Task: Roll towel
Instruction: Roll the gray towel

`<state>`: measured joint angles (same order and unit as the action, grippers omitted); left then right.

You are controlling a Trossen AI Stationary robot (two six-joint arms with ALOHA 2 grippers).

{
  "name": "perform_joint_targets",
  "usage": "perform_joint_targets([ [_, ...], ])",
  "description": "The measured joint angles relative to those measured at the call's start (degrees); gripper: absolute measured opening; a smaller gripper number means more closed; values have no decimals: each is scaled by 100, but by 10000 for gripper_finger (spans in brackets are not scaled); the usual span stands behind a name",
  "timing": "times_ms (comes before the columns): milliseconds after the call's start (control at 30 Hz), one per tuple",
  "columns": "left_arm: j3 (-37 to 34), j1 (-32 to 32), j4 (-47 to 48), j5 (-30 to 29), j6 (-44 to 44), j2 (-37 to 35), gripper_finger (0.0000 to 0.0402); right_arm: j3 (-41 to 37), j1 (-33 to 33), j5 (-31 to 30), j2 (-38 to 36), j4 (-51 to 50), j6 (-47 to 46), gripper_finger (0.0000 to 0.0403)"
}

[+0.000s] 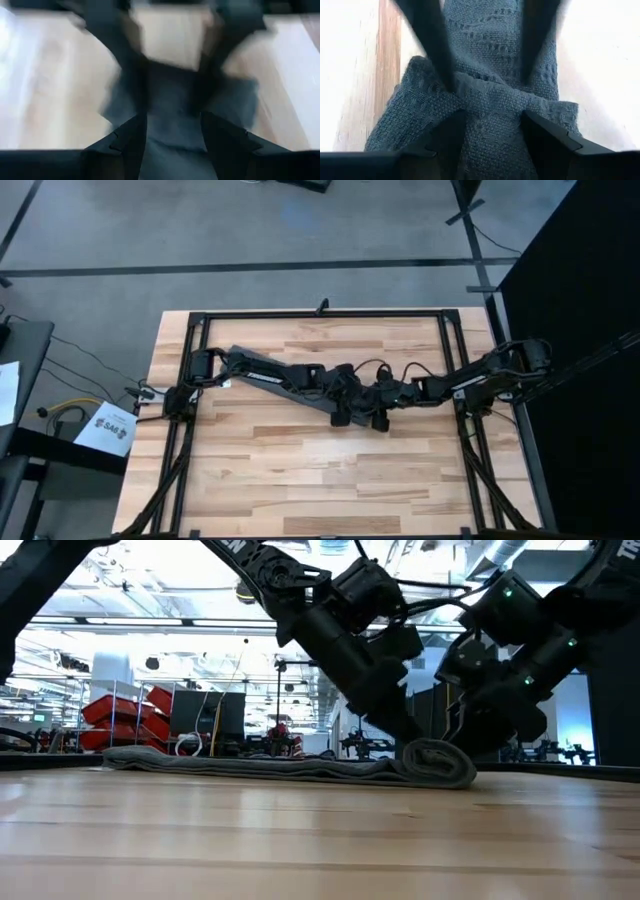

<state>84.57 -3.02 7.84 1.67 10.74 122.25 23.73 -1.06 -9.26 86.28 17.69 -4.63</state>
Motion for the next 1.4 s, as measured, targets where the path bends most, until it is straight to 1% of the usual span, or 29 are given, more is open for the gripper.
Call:
perform_joint_targets([
  [133,-61,132,93,-23,-62,53,174,0,-3,20,2,-11,114,189],
  [300,-402,270,-373,-46,-332,53,174,-2,-9,89,6,-7,176,189],
  [400,-409,334,-380,-65,-382,53,173,-8,-9,108,9,30,206,189],
  [567,-409,440,-376,-337,-391,58,173,-11,-11,115,13,72,230,189],
  [733,-420,438,-511,-319,-313,73,173,-24,-37,194,-130,-32,279,189],
  [800,-420,430,-554,-287,-305,80,174,-34,-81,187,-431,-306,259,189],
  [867,-422,407,-534,-254,-284,80,174,-35,-83,155,-884,-695,121,189],
  [1000,-422,402,-468,-253,-244,80,174,-33,-247,107,-1840,-1931,-485,189],
  [1100,-422,400,-477,-262,-253,80,174,-41,-528,103,-2188,-2590,-955,189],
  [1167,-422,394,-500,-264,-364,80,174,-127,-792,108,-2205,-2577,-1211,189],
  [1233,-422,372,-630,-275,-595,159,174,-200,-992,96,-2073,-2467,-1473,189],
  [1400,-398,365,-801,-271,-878,335,174,-333,-1351,-631,-1377,-2009,-1978,189],
])
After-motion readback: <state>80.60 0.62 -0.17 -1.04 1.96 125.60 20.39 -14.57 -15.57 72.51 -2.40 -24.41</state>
